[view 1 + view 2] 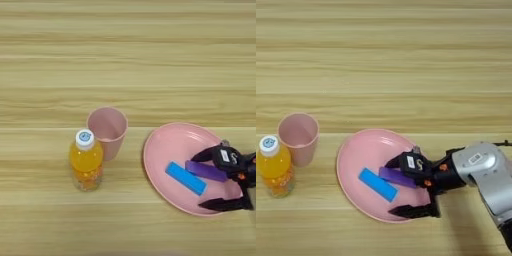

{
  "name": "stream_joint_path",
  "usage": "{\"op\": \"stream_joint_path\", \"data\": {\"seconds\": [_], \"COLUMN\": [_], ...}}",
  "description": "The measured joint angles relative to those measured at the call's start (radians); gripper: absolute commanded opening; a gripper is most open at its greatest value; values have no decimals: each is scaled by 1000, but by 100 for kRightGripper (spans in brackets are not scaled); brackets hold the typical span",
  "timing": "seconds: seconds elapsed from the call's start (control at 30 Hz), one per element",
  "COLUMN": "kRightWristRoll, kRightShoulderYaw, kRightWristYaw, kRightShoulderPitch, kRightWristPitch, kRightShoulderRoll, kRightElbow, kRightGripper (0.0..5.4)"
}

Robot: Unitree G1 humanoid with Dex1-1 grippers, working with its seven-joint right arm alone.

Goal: Move the objects on the table

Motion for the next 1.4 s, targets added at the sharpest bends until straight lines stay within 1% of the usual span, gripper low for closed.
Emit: {"op": "stream_joint_path", "data": {"seconds": [0.07,0.1,0.23,0.33,0.47,0.57,0.8,0.87,1.1,1.23,1.33,1.37,1.4], "kRightWristRoll": [2,18,33,45,75,106,218,235,256,273,287,309,318], "kRightShoulderYaw": [-11,-28,-53,-67,-78,-100,-146,-148,-149,-147,-145,-145,-144], "kRightWristYaw": [-3,-12,-39,-46,-48,-55,-102,-114,-177,-198,-199,-200,-200], "kRightShoulderPitch": [-2,-12,-47,-52,-54,-73,-136,-140,-161,-163,-164,-164,-164], "kRightWristPitch": [1,4,4,4,4,5,77,91,111,117,134,139,143], "kRightShoulderRoll": [0,1,4,6,9,19,87,100,167,199,214,223,229], "kRightElbow": [0,0,0,0,0,0,-32,-40,-57,-64,-108,-142,-158], "kRightGripper": [534,534,534,534,534,534,534,534,534,534,534,534,534]}}
